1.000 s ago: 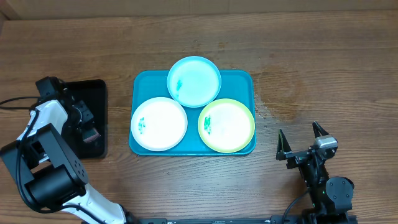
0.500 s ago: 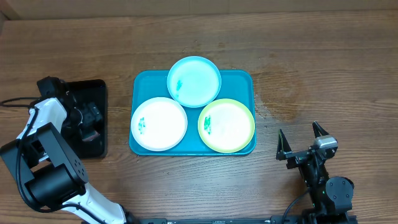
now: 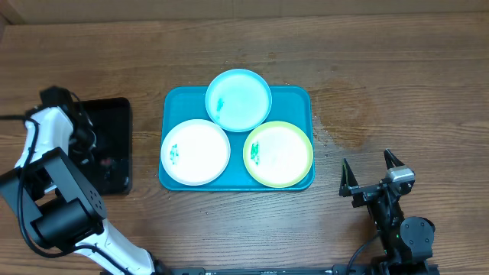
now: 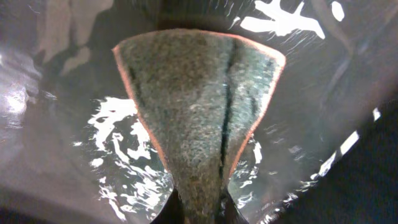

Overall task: Clean dirty plates on tray and stack at the side
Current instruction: 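Lift the sponge with the left gripper off the black tray, then carry the sponge with the left gripper onto the white plate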

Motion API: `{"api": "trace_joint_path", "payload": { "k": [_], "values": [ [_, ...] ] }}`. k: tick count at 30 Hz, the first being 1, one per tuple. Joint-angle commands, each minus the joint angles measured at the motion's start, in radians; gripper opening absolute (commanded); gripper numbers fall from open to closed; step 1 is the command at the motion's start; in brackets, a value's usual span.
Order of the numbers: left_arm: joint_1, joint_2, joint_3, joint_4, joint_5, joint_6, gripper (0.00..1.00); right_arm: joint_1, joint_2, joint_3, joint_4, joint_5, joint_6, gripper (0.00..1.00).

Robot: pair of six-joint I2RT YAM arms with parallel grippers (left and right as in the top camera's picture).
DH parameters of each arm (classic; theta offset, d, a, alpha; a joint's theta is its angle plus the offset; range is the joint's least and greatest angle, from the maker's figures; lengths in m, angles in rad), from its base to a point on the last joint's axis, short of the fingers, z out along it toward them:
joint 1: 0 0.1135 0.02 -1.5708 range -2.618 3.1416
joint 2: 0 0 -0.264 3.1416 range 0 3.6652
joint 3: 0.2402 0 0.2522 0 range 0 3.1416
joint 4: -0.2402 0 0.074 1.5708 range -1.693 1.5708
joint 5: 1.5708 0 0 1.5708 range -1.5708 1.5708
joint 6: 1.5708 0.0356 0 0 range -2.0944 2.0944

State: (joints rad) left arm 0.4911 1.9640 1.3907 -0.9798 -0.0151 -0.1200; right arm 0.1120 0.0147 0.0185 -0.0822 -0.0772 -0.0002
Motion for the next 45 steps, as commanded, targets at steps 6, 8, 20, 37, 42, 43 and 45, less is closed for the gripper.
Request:
{"api": "trace_joint_path", "payload": {
  "k": [6,8,20,37,42,43,45],
  "values": [
    [0.002,0.001,0.389,-0.264,0.005,0.009,0.04,-0.002,-0.011,-0.010,0.005,0.009,0.001,1.00],
    [0.002,0.001,0.499,-0.348,0.008,0.008,0.04,-0.002,-0.011,-0.010,0.005,0.009,0.001,1.00],
    [-0.001,0.011,0.740,-0.513,0.016,-0.021,0.04,-0.002,-0.011,-0.010,0.005,0.009,0.001,1.00],
    [0.018,-0.031,0.489,-0.464,0.135,-0.049,0.05,-0.002,-0.011,-0.010,0.005,0.009,0.001,1.00],
    [-0.013,-0.138,0.616,-0.507,0.324,0.102,0.04,-0.002,-0.011,-0.010,0.005,0.009,0.001,1.00],
    [-0.031,-0.156,0.613,-0.510,0.349,0.120,0.04,-0.002,-0.011,-0.010,0.005,0.009,0.001,1.00],
    [-0.083,-0.176,0.598,-0.541,0.372,0.133,0.04,-0.002,-0.011,-0.010,0.005,0.009,0.001,1.00]
  ]
}}
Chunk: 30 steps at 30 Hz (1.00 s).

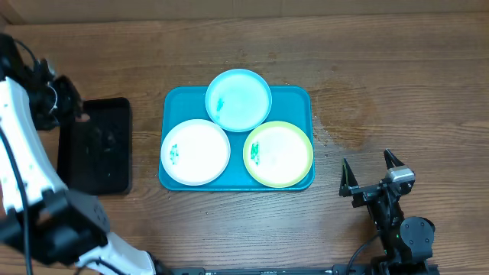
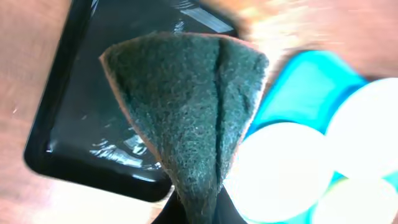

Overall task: Clean dirty plates on tray and stack at the side
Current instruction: 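Carry the sponge with the left gripper onto the white plate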

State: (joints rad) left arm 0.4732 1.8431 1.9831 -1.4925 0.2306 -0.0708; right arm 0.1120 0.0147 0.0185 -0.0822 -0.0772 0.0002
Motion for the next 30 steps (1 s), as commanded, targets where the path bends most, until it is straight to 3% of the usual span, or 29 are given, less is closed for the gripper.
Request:
{"api": "trace_joint_path", "payload": {
  "k": [1,5,11,15,19,20,21,22,23,26,30],
  "values": [
    [-0.093,-0.058,-0.007,-0.047,0.131,0.094,0.04,-0.002,-0.011,-0.010,0.005,0.009,0.000,1.00],
    [-0.251,-0.056,-0.140,-0.069,0.133,0.126,0.04,-0.002,-0.011,-0.010,0.005,0.009,0.000,1.00],
    [-0.475,-0.053,-0.454,0.124,0.119,0.095,0.04,-0.002,-0.011,-0.010,0.005,0.009,0.000,1.00],
    [-0.551,-0.050,-0.616,0.266,0.058,-0.019,0.04,-0.002,-0.011,-0.010,0.005,0.009,0.000,1.00],
    [-0.565,-0.050,-0.700,0.336,0.047,-0.058,0.04,-0.002,-0.011,-0.010,0.005,0.009,0.000,1.00],
    [-0.565,-0.050,-0.707,0.339,0.047,-0.058,0.08,-0.002,-0.011,-0.010,0.005,0.009,0.000,1.00],
    [-0.565,-0.050,-0.711,0.339,0.047,-0.057,0.23,-0.002,-0.011,-0.010,0.005,0.009,0.000,1.00],
    [-0.565,-0.050,-0.711,0.338,0.047,-0.057,0.63,-0.002,-0.011,-0.010,0.005,0.009,0.000,1.00],
    [-0.565,-0.050,-0.711,0.340,0.048,-0.057,0.98,-0.002,-0.011,-0.010,0.005,0.009,0.000,1.00],
    [-0.565,-0.050,-0.710,0.363,0.051,-0.057,0.98,-0.002,-0.011,-0.010,0.005,0.009,0.000,1.00],
    [-0.558,-0.050,-0.667,0.359,0.051,-0.046,0.87,-0.002,-0.011,-0.010,0.005,0.009,0.000,1.00]
  ]
}}
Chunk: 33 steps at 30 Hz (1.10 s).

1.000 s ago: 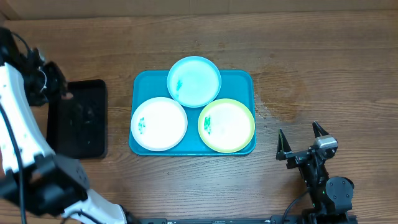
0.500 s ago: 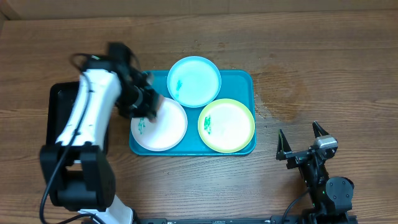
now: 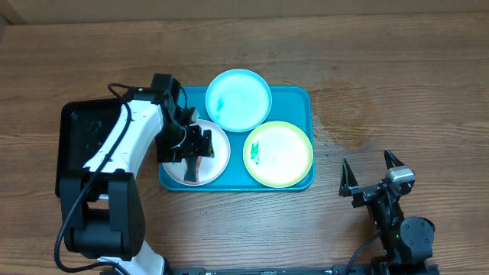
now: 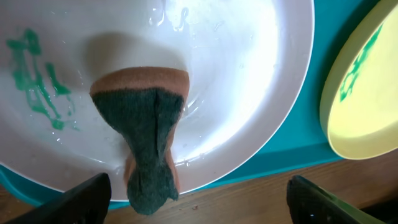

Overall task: Clean dirty plates on tray and stack at the side
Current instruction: 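Carry the sponge with the left gripper onto the white plate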

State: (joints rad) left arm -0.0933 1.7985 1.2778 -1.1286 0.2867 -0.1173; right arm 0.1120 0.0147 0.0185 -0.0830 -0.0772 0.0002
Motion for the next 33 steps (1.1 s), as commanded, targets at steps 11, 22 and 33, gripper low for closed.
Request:
{"api": "trace_joint_path", "payload": {
  "k": [11,22,33],
  "values": [
    [0.213,-0.009,0.486,-0.282,-0.209,-0.020,0.86,-0.002,-0.011,-0.010,0.005,0.009,0.000,1.00],
    [0.381,-0.001,0.503,-0.298,-0.208,-0.089,1.00,-0.002,-0.011,-0.010,0.081,0.077,-0.030,1.00],
    [0.378,-0.001,0.503,-0.285,-0.208,-0.113,1.00,-0.002,0.044,0.053,0.927,-0.071,-0.117,1.00]
  ]
}}
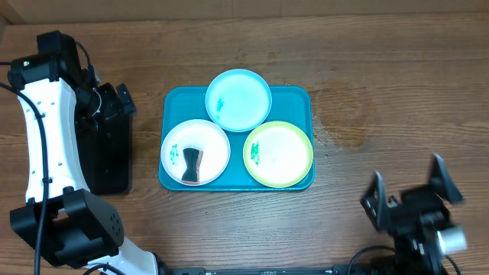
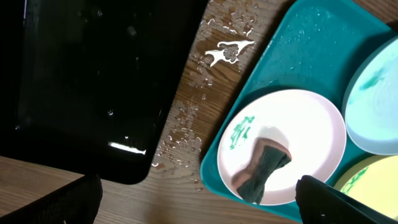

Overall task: Clean dirty plates on tray and stack at the side
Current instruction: 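Carry the sponge with the left gripper onto the white plate, then reach the right gripper over and grip the white plate's rim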

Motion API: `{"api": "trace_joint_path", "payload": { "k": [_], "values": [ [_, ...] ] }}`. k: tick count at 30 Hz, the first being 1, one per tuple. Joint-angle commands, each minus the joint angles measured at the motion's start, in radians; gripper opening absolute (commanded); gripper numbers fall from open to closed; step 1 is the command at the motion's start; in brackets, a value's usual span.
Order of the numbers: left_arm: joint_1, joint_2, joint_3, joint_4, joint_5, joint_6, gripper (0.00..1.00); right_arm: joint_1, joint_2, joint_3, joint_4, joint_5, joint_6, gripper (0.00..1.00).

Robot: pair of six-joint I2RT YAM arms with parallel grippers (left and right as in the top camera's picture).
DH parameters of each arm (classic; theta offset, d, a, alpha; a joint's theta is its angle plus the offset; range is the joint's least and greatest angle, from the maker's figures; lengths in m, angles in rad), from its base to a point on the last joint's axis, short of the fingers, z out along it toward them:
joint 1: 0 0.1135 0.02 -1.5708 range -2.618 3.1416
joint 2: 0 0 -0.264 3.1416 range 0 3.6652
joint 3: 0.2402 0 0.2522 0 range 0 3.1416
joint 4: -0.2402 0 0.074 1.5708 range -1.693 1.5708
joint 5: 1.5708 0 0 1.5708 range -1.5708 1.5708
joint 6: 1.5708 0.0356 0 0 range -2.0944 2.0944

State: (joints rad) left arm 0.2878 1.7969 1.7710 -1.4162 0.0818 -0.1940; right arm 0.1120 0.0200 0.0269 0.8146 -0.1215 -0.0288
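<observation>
A blue tray holds three plates. The white plate has a green smear and a dark green, orange-backed sponge lying on it, also plain in the left wrist view. The light blue plate and the yellow-green plate each carry green smears. My left gripper hangs open and empty over the black tray, left of the plates; its fingers stand wide apart. Near the front right, my right gripper is open and empty.
A black tray with water in it sits left of the blue tray. Water drops lie on the wooden table between the two trays. A damp stain marks the wood right of the blue tray.
My left gripper has gone from over the white plate to above the black tray, leaving the sponge on that plate. My right gripper now sits farther right and looks larger.
My left gripper held the sponge down in the black tray's water, then held it above that tray. Then the sponge rested on the white plate between spread fingers. Now it lies there alone, and my left gripper is back by the black tray.
</observation>
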Motion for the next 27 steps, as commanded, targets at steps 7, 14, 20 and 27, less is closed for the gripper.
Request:
{"api": "trace_joint_path", "payload": {
  "k": [7,14,20,27],
  "values": [
    [-0.003,0.000,0.010,0.000,-0.003,-0.043,1.00,-0.002,0.368,0.671,-0.757,-0.243,-0.111,1.00],
    [-0.003,0.000,0.010,-0.001,-0.003,-0.060,1.00,-0.001,0.933,1.352,-1.470,-0.672,-0.094,1.00],
    [-0.003,0.000,0.010,-0.006,-0.002,-0.077,1.00,0.028,1.230,1.511,-1.505,-0.983,-0.008,1.00],
    [-0.003,0.000,0.010,-0.012,-0.003,-0.077,1.00,0.292,1.437,1.519,-1.583,-0.221,0.227,0.90]
  ]
}}
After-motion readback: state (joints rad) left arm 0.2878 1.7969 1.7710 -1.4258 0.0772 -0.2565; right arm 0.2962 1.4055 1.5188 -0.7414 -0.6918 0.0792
